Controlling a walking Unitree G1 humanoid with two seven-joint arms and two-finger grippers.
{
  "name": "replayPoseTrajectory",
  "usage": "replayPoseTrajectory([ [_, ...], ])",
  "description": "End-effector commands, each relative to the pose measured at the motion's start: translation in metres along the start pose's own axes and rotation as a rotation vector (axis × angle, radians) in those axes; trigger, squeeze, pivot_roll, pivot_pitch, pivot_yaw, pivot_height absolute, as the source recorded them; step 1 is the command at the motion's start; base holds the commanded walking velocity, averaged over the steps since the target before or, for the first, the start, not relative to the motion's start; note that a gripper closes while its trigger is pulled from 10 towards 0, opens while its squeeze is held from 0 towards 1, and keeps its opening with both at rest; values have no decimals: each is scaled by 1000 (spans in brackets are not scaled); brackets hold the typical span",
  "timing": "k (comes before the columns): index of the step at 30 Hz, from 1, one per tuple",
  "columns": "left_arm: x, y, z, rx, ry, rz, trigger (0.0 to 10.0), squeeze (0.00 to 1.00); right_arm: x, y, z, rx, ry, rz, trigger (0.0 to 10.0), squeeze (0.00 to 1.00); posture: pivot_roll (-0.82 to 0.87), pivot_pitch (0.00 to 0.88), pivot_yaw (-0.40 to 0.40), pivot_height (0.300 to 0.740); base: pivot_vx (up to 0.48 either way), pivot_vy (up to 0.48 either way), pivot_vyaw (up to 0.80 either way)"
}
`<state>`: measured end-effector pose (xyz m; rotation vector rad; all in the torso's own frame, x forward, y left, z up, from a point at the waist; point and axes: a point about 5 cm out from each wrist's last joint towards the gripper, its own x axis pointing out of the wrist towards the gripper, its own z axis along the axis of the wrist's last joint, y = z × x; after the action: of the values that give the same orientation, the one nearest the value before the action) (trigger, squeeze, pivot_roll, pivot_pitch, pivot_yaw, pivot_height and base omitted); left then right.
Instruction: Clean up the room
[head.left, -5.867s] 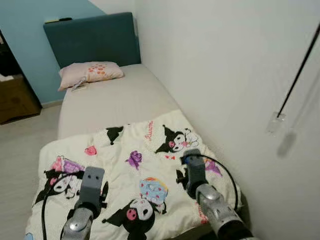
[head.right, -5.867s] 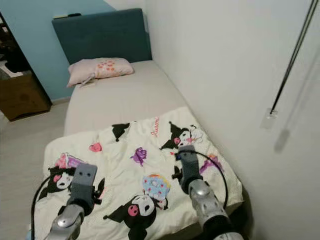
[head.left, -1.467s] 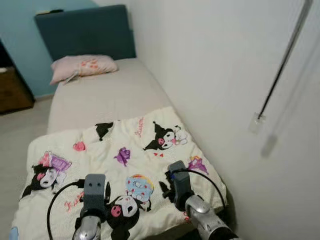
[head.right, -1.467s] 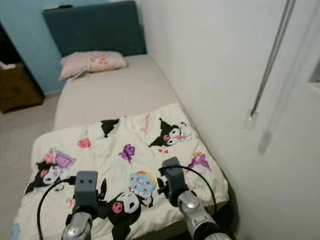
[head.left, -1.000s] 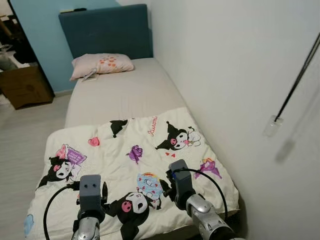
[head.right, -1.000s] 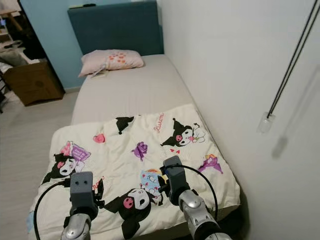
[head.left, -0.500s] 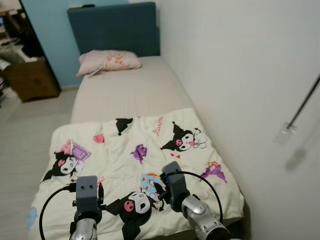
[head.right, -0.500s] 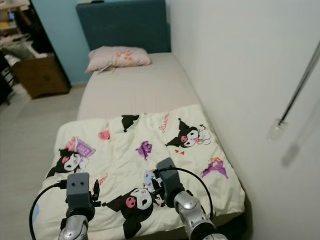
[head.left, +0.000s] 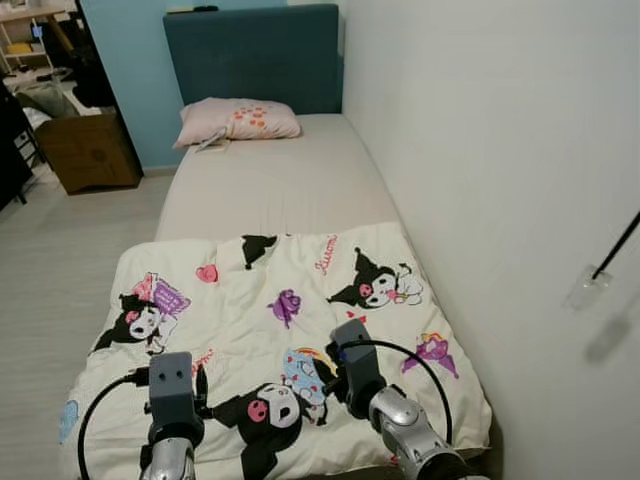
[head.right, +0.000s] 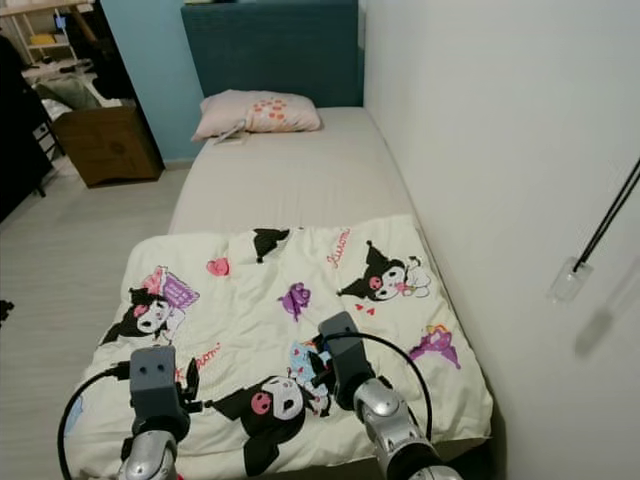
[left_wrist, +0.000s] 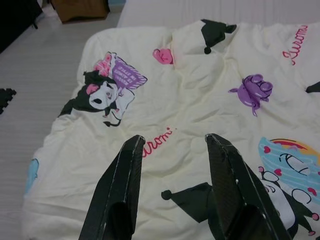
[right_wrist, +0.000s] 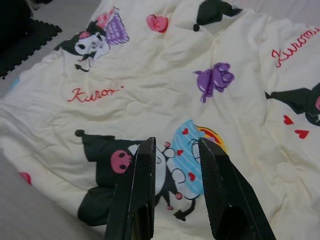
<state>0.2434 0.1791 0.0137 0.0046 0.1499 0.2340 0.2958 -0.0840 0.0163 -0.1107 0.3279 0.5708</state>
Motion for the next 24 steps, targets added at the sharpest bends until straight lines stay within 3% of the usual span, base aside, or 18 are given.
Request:
replayPoseTrajectory([
  [1, -1, 6, -1, 6, -4, 22, 10000, 0, -1, 3, -3, 10, -3, 3, 10000, 0, 16, 30, -6, 740, 0, 0, 0],
  [17, -2, 6, 0, 21, -15, 4, 10000, 0, -1, 2, -4, 7, 13, -19, 10000, 0, 26, 35, -7, 740, 0, 0, 0],
  [24, -2, 4, -2, 36, 1, -23, 10000, 0, -3, -10, -12, -8, 91, -134, 10000, 0, 24, 33, -4, 740, 0, 0, 0],
])
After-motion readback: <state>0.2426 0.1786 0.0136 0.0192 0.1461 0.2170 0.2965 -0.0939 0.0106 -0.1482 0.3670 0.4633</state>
